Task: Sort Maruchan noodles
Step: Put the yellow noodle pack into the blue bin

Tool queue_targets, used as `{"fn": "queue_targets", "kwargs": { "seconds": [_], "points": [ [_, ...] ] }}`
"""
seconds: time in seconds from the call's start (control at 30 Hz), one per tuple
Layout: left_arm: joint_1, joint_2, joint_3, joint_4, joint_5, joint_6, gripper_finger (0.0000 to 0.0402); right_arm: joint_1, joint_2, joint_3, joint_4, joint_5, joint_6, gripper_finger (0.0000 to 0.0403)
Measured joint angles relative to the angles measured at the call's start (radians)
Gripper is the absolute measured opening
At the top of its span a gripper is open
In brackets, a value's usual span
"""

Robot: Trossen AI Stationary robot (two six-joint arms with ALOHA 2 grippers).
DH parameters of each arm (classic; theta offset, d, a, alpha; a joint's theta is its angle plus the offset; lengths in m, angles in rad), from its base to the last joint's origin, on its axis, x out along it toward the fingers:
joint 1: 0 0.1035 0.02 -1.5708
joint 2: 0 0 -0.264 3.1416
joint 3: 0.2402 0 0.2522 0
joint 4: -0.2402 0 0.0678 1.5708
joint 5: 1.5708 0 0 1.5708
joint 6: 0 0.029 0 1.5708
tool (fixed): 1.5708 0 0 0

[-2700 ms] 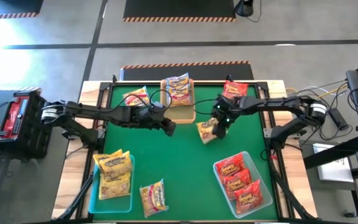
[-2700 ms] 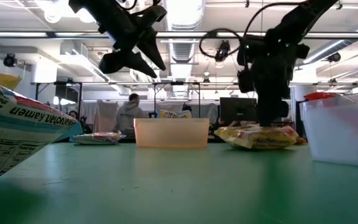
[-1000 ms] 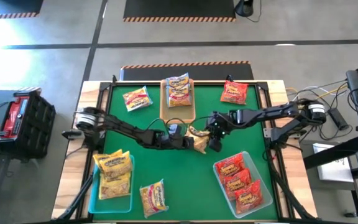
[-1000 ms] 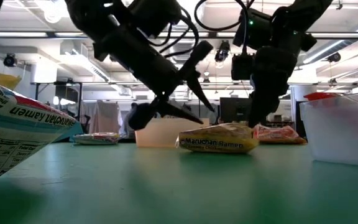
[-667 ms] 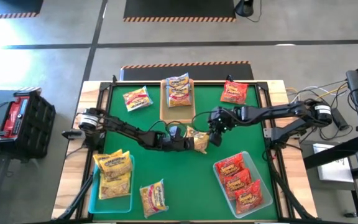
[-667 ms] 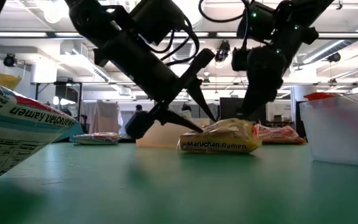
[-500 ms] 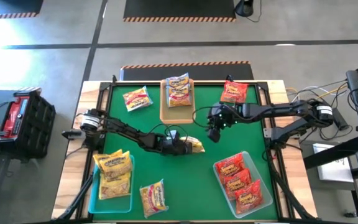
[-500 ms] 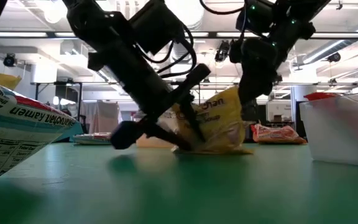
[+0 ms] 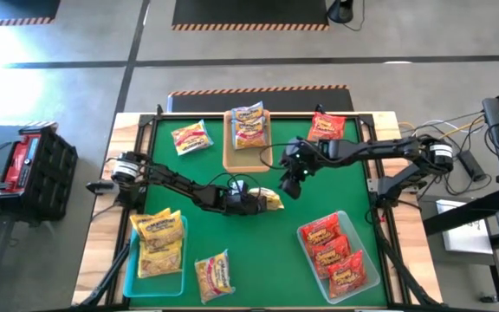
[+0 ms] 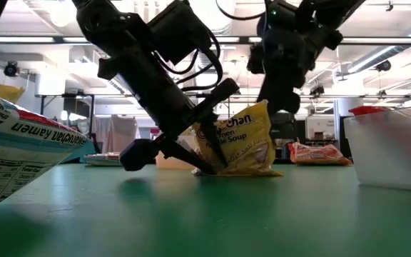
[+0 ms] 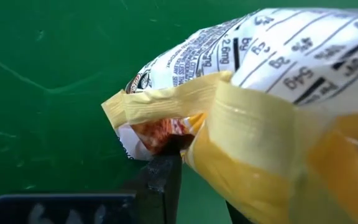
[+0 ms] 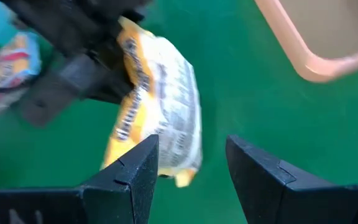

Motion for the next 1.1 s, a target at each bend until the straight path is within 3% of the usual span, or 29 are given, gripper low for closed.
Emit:
{"fn": "queue_targets", "kwargs": {
  "seconds": [0.23, 0.53, 0.67, 0.97, 1.1],
  "points": [
    [0.0, 0.0, -0.001, -0.001, -0.007, -0.003, 0.0071, 0.002, 0.02, 0.058, 0.0, -0.047, -0.028, 0.0176],
    [0.001, 0.002, -0.002, 0.006, -0.024, -0.004, 0.0063, 0.009, 0.05, 0.072, 0.002, -0.001, -0.001, 0.0176],
    [0.001, 0.002, -0.002, 0.006, -0.029, -0.013, 0.0063, 0.021, 0.05, 0.084, 0.0, -0.093, -0.014, 0.0178],
    [0.001, 0.002, -0.002, 0.012, -0.029, -0.023, 0.0063, 0.053, 0.052, 0.087, 0.003, -0.122, -0.123, 0.0234],
    [0.002, 0.002, -0.002, 0.013, -0.028, -0.037, 0.0063, 0.064, 0.051, 0.087, 0.005, -0.015, -0.224, 0.026]
  ]
}}
